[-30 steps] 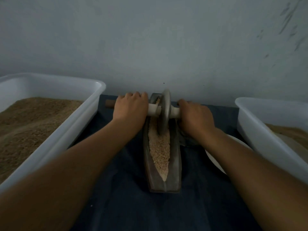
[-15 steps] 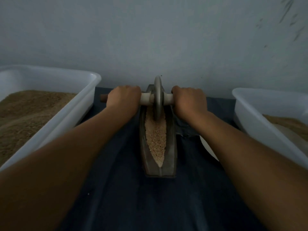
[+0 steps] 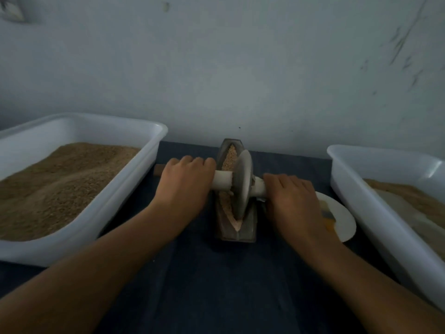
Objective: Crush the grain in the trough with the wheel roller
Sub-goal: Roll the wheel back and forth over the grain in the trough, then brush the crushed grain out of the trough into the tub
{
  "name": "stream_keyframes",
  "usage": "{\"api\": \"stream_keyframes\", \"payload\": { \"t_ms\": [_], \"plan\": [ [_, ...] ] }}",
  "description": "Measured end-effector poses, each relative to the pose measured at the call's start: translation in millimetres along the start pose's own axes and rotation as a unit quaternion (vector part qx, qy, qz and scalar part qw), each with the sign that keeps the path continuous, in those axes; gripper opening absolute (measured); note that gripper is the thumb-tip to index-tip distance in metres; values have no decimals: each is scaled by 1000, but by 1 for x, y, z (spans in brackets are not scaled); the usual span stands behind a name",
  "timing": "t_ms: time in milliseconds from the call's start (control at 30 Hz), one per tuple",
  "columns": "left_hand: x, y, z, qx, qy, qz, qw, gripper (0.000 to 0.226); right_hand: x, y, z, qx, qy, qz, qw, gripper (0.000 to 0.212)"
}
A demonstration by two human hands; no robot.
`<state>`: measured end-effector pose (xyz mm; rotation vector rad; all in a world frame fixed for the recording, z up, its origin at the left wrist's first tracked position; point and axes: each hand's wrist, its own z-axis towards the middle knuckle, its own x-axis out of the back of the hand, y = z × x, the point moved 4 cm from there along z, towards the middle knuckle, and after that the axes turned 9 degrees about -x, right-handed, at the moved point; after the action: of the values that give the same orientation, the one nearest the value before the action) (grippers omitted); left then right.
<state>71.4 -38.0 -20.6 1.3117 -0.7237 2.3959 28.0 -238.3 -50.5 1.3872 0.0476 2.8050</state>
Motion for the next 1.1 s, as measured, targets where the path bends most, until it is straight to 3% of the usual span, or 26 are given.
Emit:
{"api": "stream_keyframes", "payload": {
  "t_ms": [167,333,500,633,767,833,967,1100],
  "plan": [
    [13,-12,8,2,-23,-56,998,35,10,-2,-2,16,25,34,999,54],
    [17,-23,3,4,36,-84,996,31,29,-6,19,8,96,1,995,42],
    [5,-34,-14,83,-1,-215,973,30,52,-11,42,-12,86,50,995,56],
    [-8,-36,-35,138,-69,-339,928,32,60,-7,31,-12,92,137,986,63],
    [-15,-32,-52,246,-80,-535,804,35,51,5,13,-32,77,190,978,56],
    [-18,-37,-56,282,-81,-539,790,33,49,13,8,-42,62,202,977,53],
    [-26,-45,-63,315,-92,-515,792,28,51,31,0,-98,21,182,978,48],
    [-35,-43,-64,344,-96,-527,771,28,59,54,-8,-197,-110,67,972,49]
  ]
}}
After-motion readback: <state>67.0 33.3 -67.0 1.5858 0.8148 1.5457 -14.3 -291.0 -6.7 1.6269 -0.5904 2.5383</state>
